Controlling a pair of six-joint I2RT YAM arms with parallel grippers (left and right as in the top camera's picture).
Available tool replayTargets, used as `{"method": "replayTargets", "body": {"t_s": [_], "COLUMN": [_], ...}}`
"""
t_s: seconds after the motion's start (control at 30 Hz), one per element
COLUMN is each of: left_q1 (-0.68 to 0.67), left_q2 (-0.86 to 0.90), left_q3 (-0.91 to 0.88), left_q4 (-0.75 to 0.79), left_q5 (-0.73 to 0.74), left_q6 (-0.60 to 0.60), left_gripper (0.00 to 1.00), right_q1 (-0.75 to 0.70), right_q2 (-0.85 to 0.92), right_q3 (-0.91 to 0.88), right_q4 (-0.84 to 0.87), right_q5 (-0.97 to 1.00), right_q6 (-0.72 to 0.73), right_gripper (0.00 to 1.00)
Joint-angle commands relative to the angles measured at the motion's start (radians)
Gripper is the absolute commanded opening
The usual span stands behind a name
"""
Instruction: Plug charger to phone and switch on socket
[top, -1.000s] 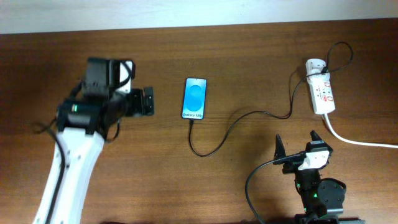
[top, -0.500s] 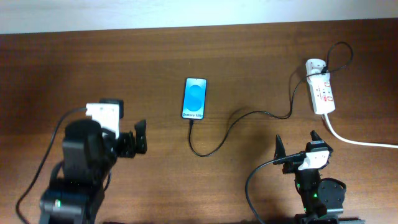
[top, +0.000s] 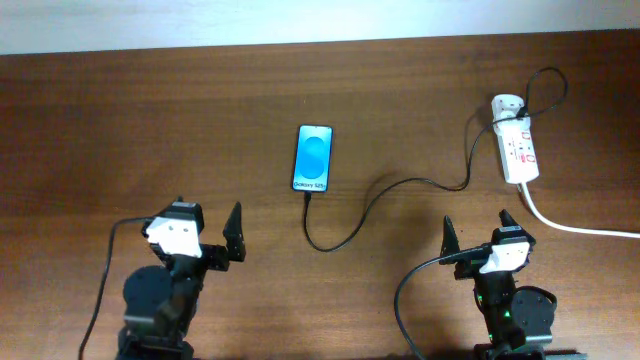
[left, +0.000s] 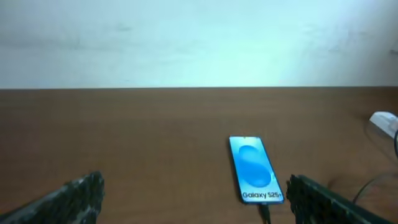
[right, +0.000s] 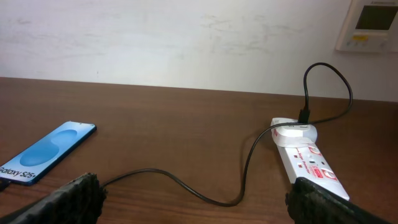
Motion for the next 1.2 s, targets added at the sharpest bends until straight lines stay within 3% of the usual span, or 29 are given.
{"method": "replayTargets", "body": {"t_s": [0.0, 0.4, 0.6, 0.83, 1.03, 1.17], "left_q1": [0.021, 0.073, 0.098, 0.100, 0.100, 0.100], "left_q2": [-0.067, -0.323, -0.396, -0.444, -0.444, -0.444], "left_q3": [-0.093, -0.343, -0.351, -0.351, -0.351, -0.351], "left_q4": [0.073, 0.317, 0.317, 0.239, 0.005, 0.006], "left_q5": [0.011, 0.011, 0.007, -0.035, -0.086, -0.085], "left_q6": [0.016, 0.016, 0.016, 0.016, 0.017, 0.016], "left_gripper": [0.99, 0.99, 0.99, 0.99, 0.99, 0.99], "right_q1": [0.006, 0.006, 0.006, 0.006, 0.006, 0.006], "right_q2": [-0.008, -0.008, -0.008, -0.007, -0.006, -0.006], "right_q3": [-0.005, -0.005, -0.005, -0.005, -0.005, -0.005], "right_q4": [-0.007, -0.007, -0.007, -0.006, -0.007, -0.007], "right_q5": [0.005, 0.005, 0.005, 0.005, 0.005, 0.005], "right_q6": [-0.002, -0.002, -0.002, -0.002, -0.002, -0.002], "right_gripper": [0.98, 0.98, 0.98, 0.98, 0.98, 0.98]}}
